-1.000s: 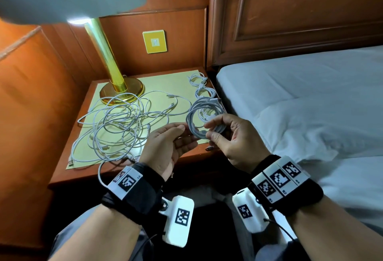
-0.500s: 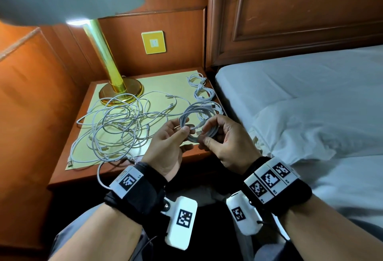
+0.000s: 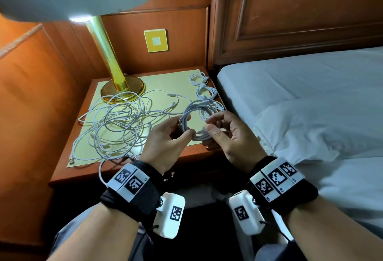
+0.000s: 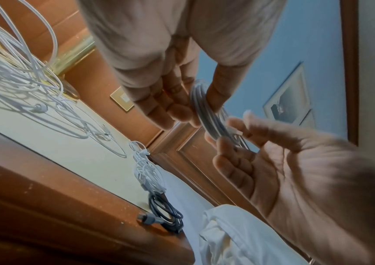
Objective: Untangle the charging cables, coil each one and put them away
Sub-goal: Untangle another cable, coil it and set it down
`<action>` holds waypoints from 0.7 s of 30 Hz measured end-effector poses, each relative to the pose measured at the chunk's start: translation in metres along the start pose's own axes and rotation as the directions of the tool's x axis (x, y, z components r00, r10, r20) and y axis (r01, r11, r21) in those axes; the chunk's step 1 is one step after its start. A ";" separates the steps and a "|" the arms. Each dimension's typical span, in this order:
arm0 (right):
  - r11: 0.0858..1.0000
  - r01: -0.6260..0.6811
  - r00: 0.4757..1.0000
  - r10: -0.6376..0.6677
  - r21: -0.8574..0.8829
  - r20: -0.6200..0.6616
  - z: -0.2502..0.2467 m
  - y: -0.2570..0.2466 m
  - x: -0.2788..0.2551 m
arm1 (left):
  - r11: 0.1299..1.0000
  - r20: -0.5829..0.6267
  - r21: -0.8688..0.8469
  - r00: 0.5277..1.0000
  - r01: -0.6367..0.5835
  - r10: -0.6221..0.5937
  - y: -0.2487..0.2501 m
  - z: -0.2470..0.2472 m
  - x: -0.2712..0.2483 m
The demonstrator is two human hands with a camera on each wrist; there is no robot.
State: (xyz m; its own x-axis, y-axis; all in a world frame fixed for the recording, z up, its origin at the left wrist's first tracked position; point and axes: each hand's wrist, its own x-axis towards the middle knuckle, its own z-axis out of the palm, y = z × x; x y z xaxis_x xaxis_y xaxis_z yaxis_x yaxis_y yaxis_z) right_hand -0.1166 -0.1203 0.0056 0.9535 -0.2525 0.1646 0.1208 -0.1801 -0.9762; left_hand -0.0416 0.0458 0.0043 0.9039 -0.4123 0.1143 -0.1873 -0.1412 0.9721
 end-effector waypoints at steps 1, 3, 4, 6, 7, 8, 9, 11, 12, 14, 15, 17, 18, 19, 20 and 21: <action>1.000 0.019 0.999 -0.019 -0.010 -0.028 -0.001 0.001 0.001 | 1.000 0.008 -0.014 1.000 0.009 -0.009 0.000 -0.001 -0.001; 0.997 0.050 0.997 -0.053 -0.055 -0.054 -0.002 0.003 0.003 | 0.998 0.022 -0.054 0.999 0.027 -0.026 0.001 -0.002 -0.002; 0.996 0.058 0.996 -0.062 -0.070 -0.056 -0.002 0.003 0.004 | 0.996 0.024 -0.077 0.999 0.042 -0.041 0.001 -0.001 -0.003; 0.996 0.056 0.996 -0.060 -0.069 -0.059 -0.002 0.004 0.004 | 0.988 0.024 -0.135 0.997 0.076 -0.073 0.002 0.000 -0.003; 0.997 0.048 0.997 -0.051 -0.056 -0.058 -0.001 0.004 0.003 | 0.980 0.028 -0.171 0.995 0.099 -0.096 0.001 0.000 -0.002; 0.998 0.039 0.998 -0.042 -0.042 -0.055 -0.001 0.004 0.004 | 0.969 0.038 -0.210 0.992 0.129 -0.123 0.001 0.001 -0.002; 0.999 0.029 0.998 -0.031 -0.032 -0.050 -0.001 0.004 0.004 | 0.957 0.049 -0.244 0.987 0.159 -0.151 0.001 0.001 -0.001; 0.999 0.011 0.999 -0.012 -0.030 -0.041 -0.002 0.004 0.005 | 0.936 0.060 -0.293 0.981 0.195 -0.185 0.001 0.003 -0.001; 0.999 0.006 0.999 -0.007 -0.037 -0.042 -0.003 0.005 0.005 | 0.930 0.059 -0.309 0.979 0.201 -0.193 0.001 0.003 -0.001; 0.999 -0.002 0.999 0.000 -0.046 -0.050 -0.003 0.005 0.005 | 0.921 0.044 -0.330 0.978 0.205 -0.202 0.000 0.003 0.000; 0.999 -0.005 0.999 0.002 -0.050 -0.052 -0.003 0.004 0.005 | 0.918 0.034 -0.340 0.978 0.203 -0.203 -0.001 0.003 0.001; 0.998 -0.007 0.998 0.004 -0.057 -0.056 -0.004 0.003 0.005 | 0.915 0.014 -0.352 0.978 0.198 -0.207 -0.002 0.003 0.002; 0.998 -0.011 0.998 0.007 -0.065 -0.061 -0.004 0.003 0.005 | 0.915 0.004 -0.351 0.978 0.198 -0.209 -0.003 0.004 0.003; 0.997 -0.018 0.998 0.013 -0.074 -0.063 -0.005 0.003 0.005 | 0.917 0.000 -0.347 0.977 0.198 -0.211 -0.004 0.003 0.003; 0.996 -0.028 0.998 0.023 -0.082 -0.062 -0.005 0.003 0.005 | 0.918 -0.001 -0.342 0.977 0.201 -0.214 -0.004 0.004 0.003; 0.996 -0.038 0.998 0.033 -0.086 -0.058 -0.005 0.002 0.004 | 0.918 -0.001 -0.337 0.975 0.208 -0.221 -0.005 0.004 0.003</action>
State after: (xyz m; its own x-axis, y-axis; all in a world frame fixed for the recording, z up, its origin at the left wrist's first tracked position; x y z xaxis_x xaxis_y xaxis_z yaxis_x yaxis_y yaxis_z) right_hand -0.1141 -0.1267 0.0051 0.9393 -0.3131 0.1404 0.0605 -0.2518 -0.9659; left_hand -0.0397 0.0419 -0.0008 0.9234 -0.3697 -0.1032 0.1455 0.0884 0.9854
